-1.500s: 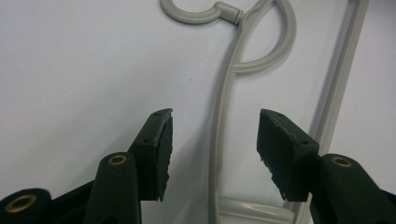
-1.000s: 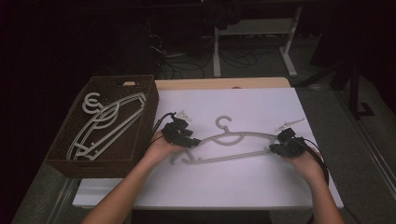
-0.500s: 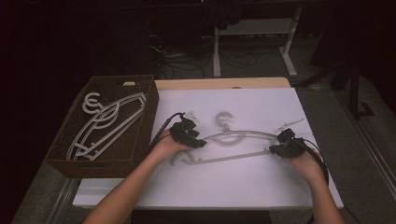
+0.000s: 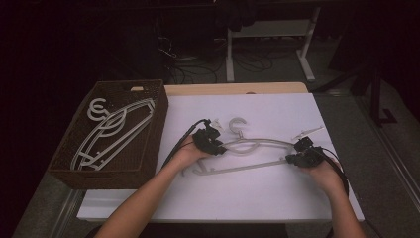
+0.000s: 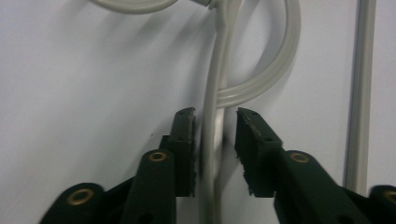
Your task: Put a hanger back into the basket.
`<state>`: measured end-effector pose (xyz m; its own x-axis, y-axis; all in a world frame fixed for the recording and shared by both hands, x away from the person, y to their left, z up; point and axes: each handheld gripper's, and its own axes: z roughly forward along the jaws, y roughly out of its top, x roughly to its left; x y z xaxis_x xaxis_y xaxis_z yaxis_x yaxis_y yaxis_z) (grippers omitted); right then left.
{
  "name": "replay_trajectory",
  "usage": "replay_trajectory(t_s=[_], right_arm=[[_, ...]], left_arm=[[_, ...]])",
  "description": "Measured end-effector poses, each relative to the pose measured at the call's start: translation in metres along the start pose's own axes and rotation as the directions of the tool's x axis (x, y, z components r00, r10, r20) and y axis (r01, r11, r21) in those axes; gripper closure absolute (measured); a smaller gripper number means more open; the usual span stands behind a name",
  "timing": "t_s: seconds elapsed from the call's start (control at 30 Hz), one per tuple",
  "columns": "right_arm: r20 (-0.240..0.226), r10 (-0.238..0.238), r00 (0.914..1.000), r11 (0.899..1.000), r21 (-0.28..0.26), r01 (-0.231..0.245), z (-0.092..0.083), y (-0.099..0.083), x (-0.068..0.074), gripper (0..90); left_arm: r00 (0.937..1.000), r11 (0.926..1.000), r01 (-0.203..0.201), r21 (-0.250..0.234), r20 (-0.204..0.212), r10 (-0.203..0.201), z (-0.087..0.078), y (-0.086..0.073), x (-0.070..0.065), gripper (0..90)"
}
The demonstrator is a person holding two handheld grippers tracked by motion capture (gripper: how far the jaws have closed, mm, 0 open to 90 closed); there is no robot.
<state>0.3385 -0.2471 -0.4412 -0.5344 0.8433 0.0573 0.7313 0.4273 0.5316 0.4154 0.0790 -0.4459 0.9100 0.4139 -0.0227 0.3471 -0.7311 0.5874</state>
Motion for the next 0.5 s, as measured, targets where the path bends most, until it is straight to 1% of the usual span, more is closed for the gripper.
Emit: replay_trajectory(t_s=[0.03, 0.1, 0.13, 0.2, 0.27, 0.37, 0.43, 0.47, 0.5], right_arm=[[0.0, 0.0, 1.0, 1.0, 0.0, 0.0, 0.0, 0.0, 0.0, 89.1], [-0.001, 0.001, 1.0, 1.0, 0.0, -0.001, 0.0001, -0.0001, -0.0002, 89.1], [-0.001, 0.001, 1.0, 1.0, 0.0, -0.001, 0.0002, -0.0001, -0.0003, 89.1], [-0.002, 0.0, 1.0, 1.0, 0.0, 0.0, 0.0002, -0.0001, -0.0003, 89.1], [-0.002, 0.0, 1.0, 1.0, -0.001, 0.0, 0.0, -0.0001, -0.0004, 89.1], [-0.005, -0.002, 1.0, 1.0, -0.005, 0.002, -0.0006, -0.0001, -0.0009, 89.1], [-0.008, 0.0, 1.0, 1.0, -0.007, 0.0, -0.001, 0.0001, -0.0008, 89.0], [-0.013, -0.002, 0.9999, 1.0, -0.011, 0.001, -0.0012, 0.0004, -0.0009, 88.9], [-0.026, 0.002, 0.9997, 1.0, -0.03, -0.003, -0.0034, 0.0018, -0.0009, 84.8]], left_arm=[[0.9997, 0.9999, -0.015, 0.007, -0.017, 0.015, 0.0008, 0.0015, -0.0019, 70.8], [0.999, 0.9996, -0.023, 0.018, -0.038, 0.024, 0.0007, 0.003, -0.0027, 74.2], [0.9986, 0.9995, -0.025, 0.018, -0.046, 0.026, 0.0007, 0.003, -0.0025, 77.8], [0.9989, 0.9996, -0.025, 0.016, -0.04, 0.026, 0.0005, 0.0025, -0.0015, 79.6], [0.9977, 0.9986, -0.049, 0.019, -0.045, 0.05, 0.0003, 0.0024, -0.0027, 80.4], [0.9963, 0.9971, -0.071, 0.026, -0.046, 0.073, -0.001, 0.0026, -0.0047, 81.5], [0.9962, 0.9968, -0.075, 0.028, -0.042, 0.076, -0.0023, 0.0025, -0.0051, 81.8], [0.9969, 0.9972, -0.072, 0.02, -0.03, 0.073, -0.0064, 0.0022, -0.0064, 81.8], [0.9969, 0.9973, -0.071, 0.017, -0.032, 0.071, -0.0085, 0.0024, -0.0075, 82.0]])
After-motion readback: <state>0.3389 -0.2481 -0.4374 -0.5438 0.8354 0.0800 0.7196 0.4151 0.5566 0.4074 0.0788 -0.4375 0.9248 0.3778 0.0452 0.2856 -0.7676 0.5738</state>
